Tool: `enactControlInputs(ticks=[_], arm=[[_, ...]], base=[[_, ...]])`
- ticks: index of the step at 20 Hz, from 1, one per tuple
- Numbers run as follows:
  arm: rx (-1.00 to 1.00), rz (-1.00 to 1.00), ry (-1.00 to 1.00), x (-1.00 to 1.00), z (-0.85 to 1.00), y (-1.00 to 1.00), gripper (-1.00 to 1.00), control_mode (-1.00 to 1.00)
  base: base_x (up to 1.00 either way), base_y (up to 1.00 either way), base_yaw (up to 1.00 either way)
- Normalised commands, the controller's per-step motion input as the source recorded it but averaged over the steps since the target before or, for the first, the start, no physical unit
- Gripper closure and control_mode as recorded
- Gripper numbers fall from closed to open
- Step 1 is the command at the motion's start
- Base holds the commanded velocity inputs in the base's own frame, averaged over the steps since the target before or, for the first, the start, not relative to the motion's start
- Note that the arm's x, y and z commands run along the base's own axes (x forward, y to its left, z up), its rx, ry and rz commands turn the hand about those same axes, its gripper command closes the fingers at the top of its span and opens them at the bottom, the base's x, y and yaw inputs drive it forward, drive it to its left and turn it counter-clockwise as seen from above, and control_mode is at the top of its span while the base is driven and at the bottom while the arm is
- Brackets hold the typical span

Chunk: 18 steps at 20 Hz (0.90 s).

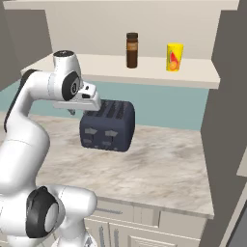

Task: Take the cinnamon bottle from the cabinet and place it on the dining table, next to the plate with the cupcake. Then take the chocolate from the dining counter and place it on the cupcake plate.

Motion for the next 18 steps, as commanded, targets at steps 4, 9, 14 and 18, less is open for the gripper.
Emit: enactControlInputs(ticks=[4, 9, 14, 18], arm=[[0.00, 0.01, -0.13, -0.19, 0.00, 0.00, -1.00, -1.00], [0.00, 0.01, -0.59, -0.27, 0.21, -0.01, -1.00, -1.00], [0.00, -0.13, -0.21, -0.03, 0.57, -0.08, -1.00, -1.00], [0.01, -0.19, 0.00, 0.00, 0.65, -0.22, -1.00, -1.00]], base=[[0.00, 0.00, 0.00], [0.00, 0.00, 0.00], [0.00, 0.00, 0.00], [0.00, 0.00, 0.00]])
